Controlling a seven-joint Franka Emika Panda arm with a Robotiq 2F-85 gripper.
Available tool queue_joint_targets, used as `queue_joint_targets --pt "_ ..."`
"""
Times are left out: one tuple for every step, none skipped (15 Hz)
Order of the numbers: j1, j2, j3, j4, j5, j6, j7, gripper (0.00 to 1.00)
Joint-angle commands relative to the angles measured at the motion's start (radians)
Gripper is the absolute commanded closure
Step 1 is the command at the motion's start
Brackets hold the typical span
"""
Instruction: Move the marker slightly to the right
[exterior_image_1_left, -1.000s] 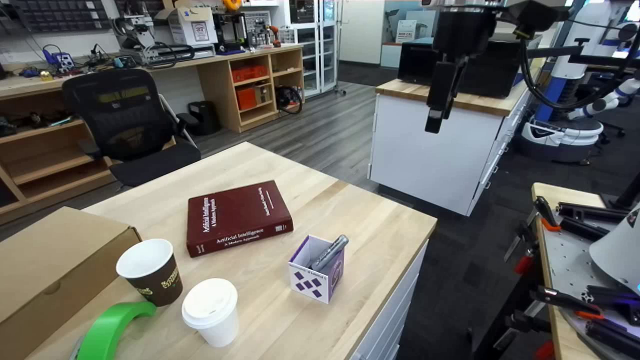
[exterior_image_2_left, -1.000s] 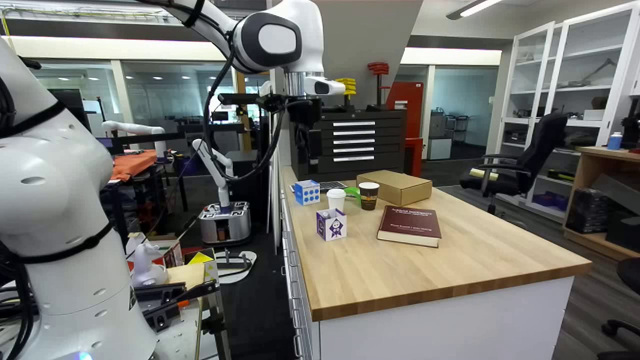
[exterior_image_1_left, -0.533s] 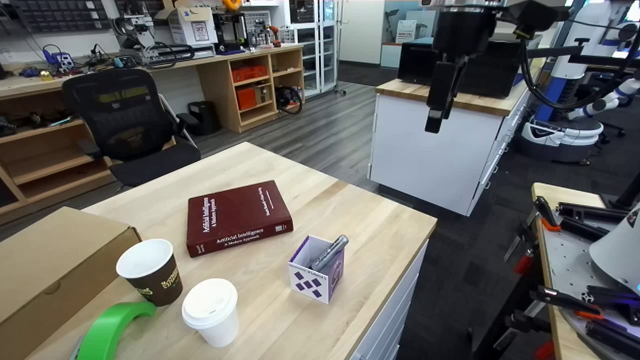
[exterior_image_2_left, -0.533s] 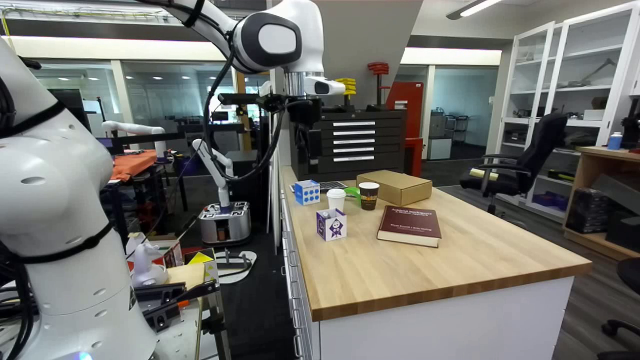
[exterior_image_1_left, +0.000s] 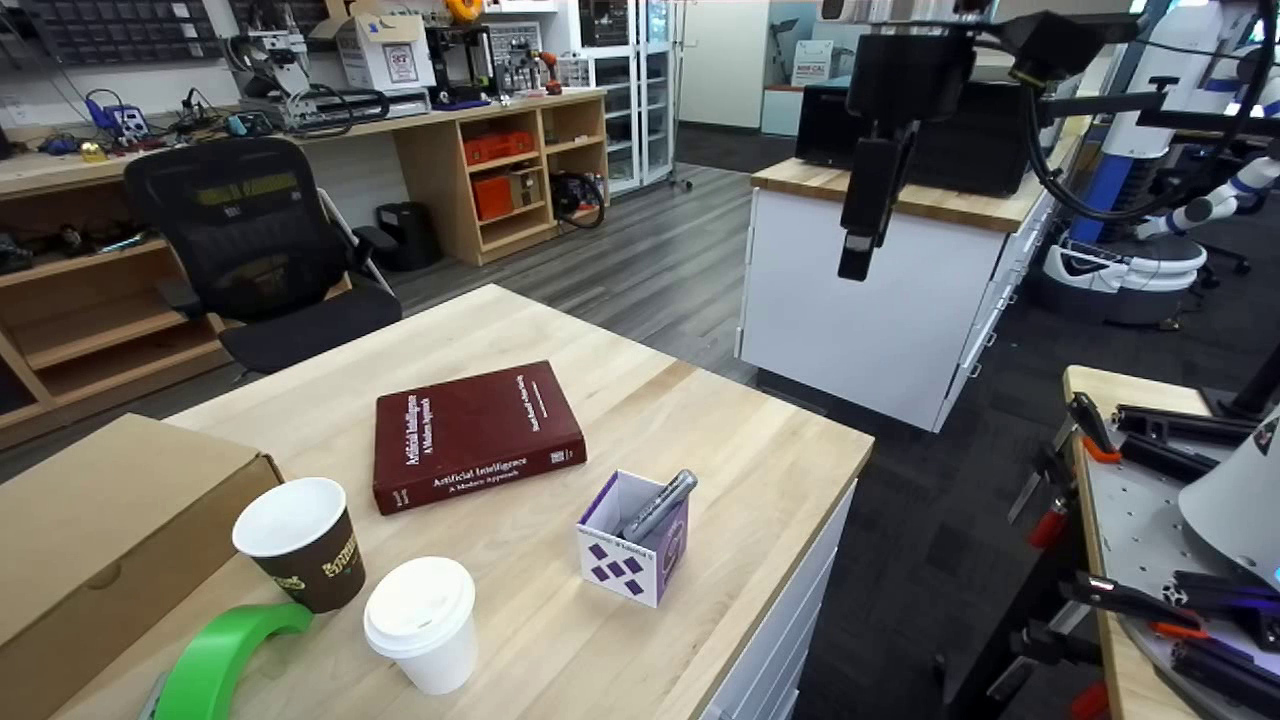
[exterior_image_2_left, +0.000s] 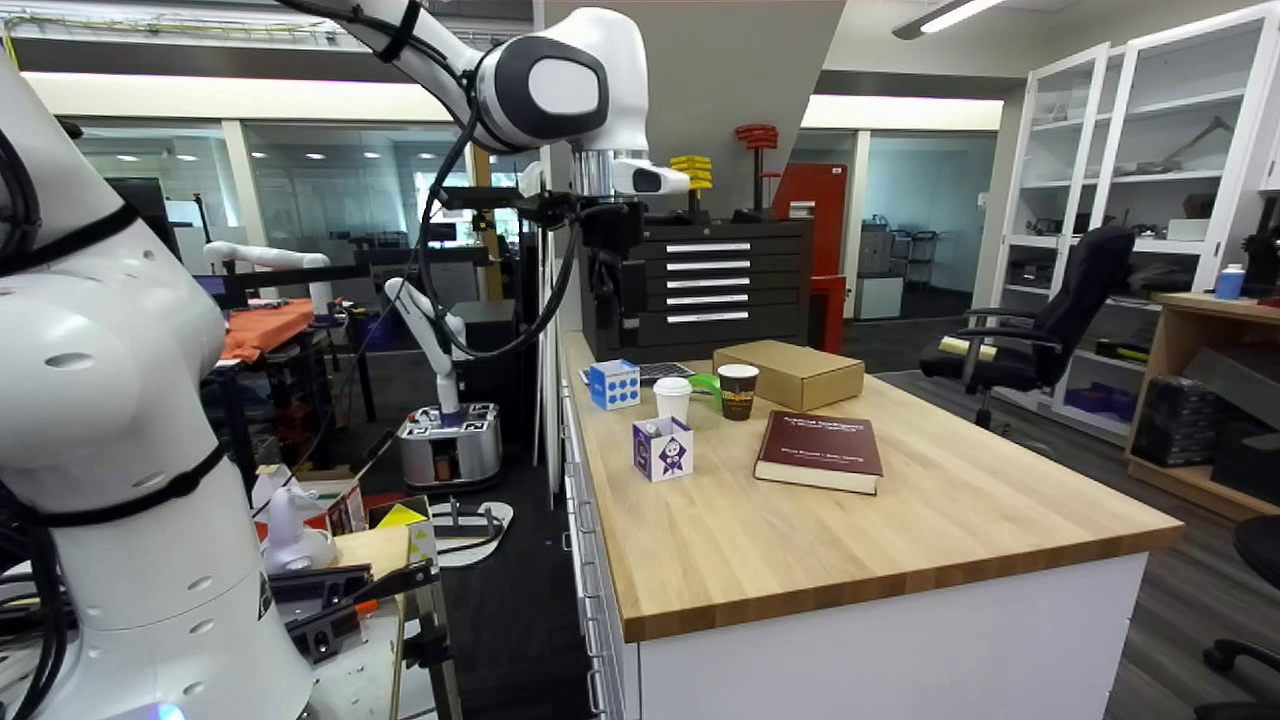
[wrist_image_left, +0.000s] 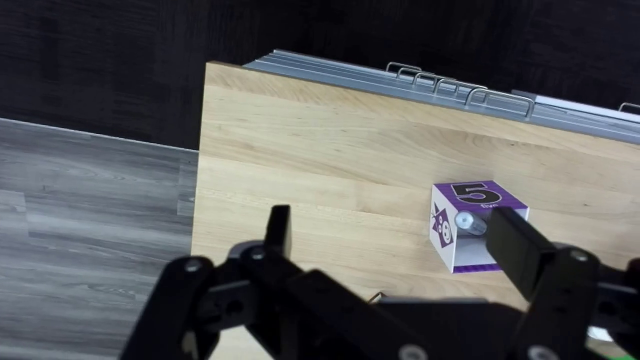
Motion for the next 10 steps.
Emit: queue_joint_targets --pt "0.013 0.105 0.032 0.087 -0.051 0.011 0.020 0.00" --pt "0.016 0.135 0.044 0.110 -0.070 0.016 0.026 0.00" --pt "0.019 0.160 0.052 0.131 -0.087 0.018 0.027 0.00" --pt "0.024 0.192 0.057 0.154 -0.104 0.023 0.023 0.00" --pt "0.029 0.222 0.060 0.175 -0.119 0.026 0.022 0.00" --pt "0.034 0.255 0.062 0.196 -0.135 0.031 0.014 0.00" --pt "0.041 0.283 0.060 0.215 -0.142 0.035 0.005 0.00" --pt "0.048 0.312 0.058 0.232 -0.148 0.045 -0.006 0.00" --pt "0.054 0.335 0.056 0.248 -0.154 0.051 -0.012 0.00" --pt "0.061 0.364 0.054 0.262 -0.159 0.066 -0.025 0.00"
